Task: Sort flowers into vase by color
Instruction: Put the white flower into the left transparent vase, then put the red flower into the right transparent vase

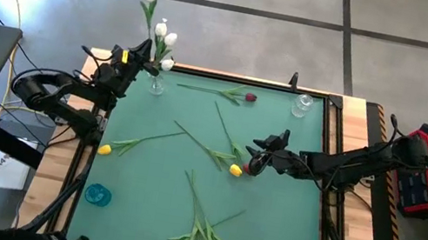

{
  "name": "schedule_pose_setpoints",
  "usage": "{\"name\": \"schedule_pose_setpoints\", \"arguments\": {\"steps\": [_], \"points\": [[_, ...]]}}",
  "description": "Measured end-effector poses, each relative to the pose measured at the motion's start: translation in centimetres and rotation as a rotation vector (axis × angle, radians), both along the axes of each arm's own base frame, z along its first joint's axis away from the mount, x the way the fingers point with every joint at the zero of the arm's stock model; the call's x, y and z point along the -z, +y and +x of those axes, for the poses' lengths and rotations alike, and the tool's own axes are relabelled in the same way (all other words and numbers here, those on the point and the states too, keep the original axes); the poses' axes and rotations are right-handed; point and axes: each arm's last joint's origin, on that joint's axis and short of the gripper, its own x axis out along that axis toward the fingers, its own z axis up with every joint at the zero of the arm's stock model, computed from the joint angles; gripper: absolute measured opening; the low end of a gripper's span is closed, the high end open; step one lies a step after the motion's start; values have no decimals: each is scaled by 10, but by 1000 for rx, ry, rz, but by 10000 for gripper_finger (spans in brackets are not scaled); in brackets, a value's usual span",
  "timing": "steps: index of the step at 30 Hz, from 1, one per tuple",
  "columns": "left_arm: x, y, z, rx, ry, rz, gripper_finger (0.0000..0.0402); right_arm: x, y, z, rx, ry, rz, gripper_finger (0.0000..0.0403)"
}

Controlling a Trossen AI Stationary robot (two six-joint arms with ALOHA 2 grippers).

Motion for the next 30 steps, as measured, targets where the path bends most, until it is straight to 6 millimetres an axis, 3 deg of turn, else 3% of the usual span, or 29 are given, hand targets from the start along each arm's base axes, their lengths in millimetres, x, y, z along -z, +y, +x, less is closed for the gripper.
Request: {"name": "schedule_pose_setpoints", "arguments": {"steps": [6,19,30], "points": [[0,-1,2,67,10,6,25,0,1,0,-28,2,19,168],[2,-8,12,110,122,27,136,2,4,-1,-48,18,23,168],[-24,-28,0,31,149,154,147,3,8,-2,-60,25,35,168]]}}
